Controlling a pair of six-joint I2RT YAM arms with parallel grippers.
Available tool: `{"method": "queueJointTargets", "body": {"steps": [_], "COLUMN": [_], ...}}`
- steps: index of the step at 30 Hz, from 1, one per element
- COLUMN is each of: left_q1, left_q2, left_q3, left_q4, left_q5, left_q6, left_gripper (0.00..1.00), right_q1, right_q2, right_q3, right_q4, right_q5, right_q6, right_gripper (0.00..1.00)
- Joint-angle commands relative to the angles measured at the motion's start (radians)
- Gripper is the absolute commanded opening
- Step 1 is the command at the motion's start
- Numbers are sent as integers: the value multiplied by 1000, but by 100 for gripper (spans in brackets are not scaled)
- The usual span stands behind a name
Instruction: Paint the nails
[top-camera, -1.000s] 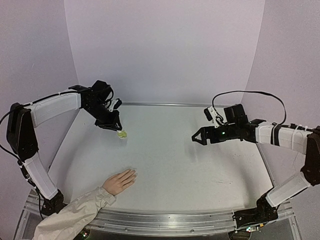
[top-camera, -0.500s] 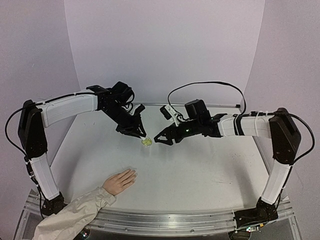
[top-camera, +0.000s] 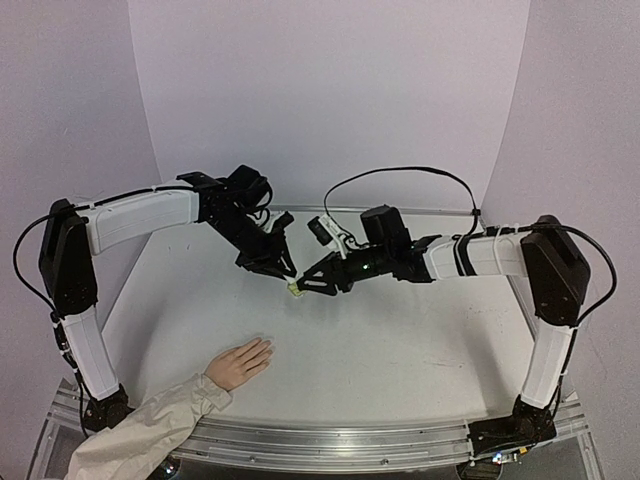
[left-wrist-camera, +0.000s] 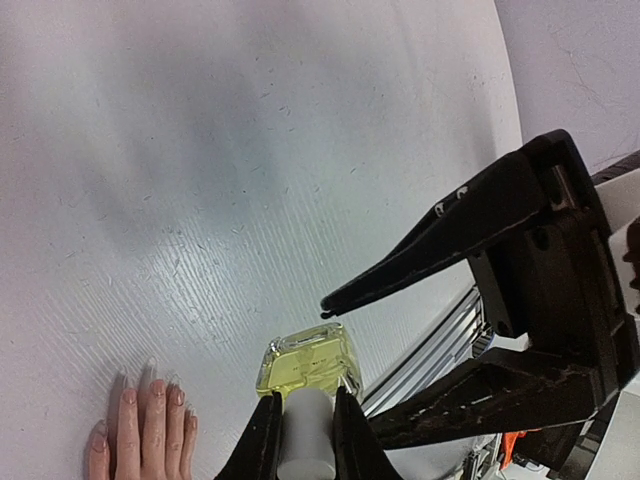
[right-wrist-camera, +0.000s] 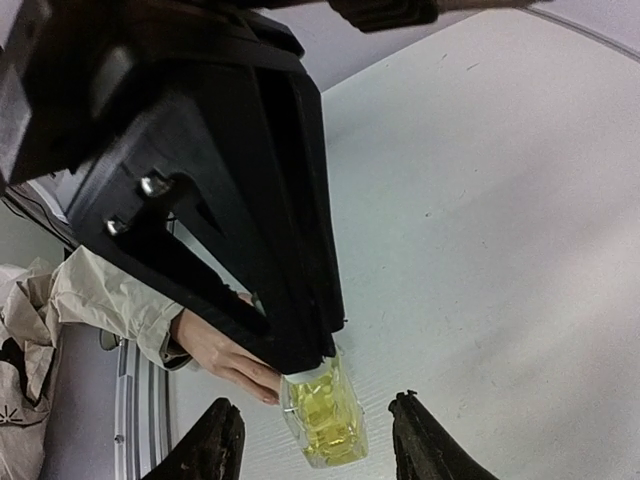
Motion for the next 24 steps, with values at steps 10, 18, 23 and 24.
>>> {"method": "queueJointTargets", "body": {"steps": [10,18,23,24], "left_q1": [1,1,1,1], "left_q2": [-5,-10,-16,-21], "left_q3": [66,64,58,58], "left_q4": [35,37,37,37], "left_q5": [35,38,40,41], "left_q6": [-7,-5,-4,-4], "left_gripper": [0,0,0,0], "right_q1": [27,33,32,33], "right_q2": [57,67,49,45], "right_q3": [31,46,30,24], "right_q4": [54,64,105,108], "right_q5": [-56,-49,-34,-24], "right_q6": [14,24,63,70], "right_gripper": [38,17,0,0]}}
